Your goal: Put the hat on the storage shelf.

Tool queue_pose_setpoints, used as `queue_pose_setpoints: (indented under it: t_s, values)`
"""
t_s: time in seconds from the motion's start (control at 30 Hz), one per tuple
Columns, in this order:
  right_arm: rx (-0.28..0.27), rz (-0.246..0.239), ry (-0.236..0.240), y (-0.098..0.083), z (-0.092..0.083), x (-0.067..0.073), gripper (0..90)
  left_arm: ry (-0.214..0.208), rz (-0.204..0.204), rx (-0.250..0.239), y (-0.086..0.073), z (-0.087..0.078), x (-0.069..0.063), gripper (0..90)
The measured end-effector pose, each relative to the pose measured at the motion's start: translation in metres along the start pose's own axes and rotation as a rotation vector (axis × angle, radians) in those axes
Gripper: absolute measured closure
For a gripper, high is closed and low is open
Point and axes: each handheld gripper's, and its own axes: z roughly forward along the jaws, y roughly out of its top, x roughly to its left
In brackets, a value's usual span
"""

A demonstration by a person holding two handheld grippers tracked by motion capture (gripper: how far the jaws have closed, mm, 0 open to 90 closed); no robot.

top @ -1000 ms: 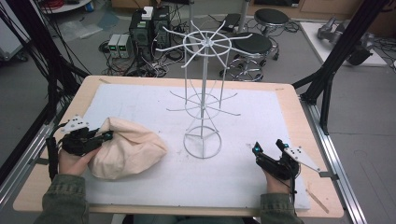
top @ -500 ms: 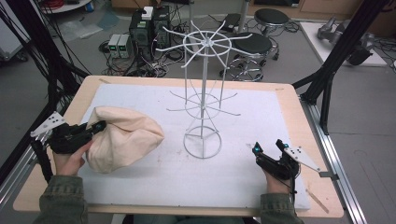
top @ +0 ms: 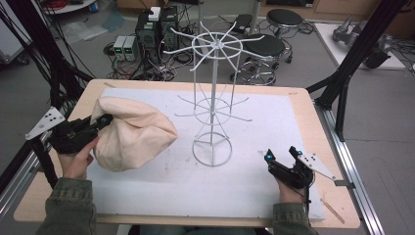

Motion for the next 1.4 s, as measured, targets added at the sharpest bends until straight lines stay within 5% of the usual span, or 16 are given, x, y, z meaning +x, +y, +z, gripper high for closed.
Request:
queue_pose_setpoints:
  t_s: [0.6, 0.87, 1.4]
  values:
    - [0.001, -0.002, -0.001, 0.0, 0.0, 0.0, 11.1, -0.033, 0.007, -0.175, 0.05, -0.009, -0.008, 77.0]
    - [0.001, -0.005, 0.001, 0.0, 0.0, 0.0, 11.1, -0.041, -0.025, -0.246, 0.063, -0.007, -0.008, 77.0]
    - [0.002, -0.009, 0.001, 0.0, 0.0, 0.0, 11.1, -0.042, -0.026, -0.38, 0.093, -0.001, -0.02, 77.0]
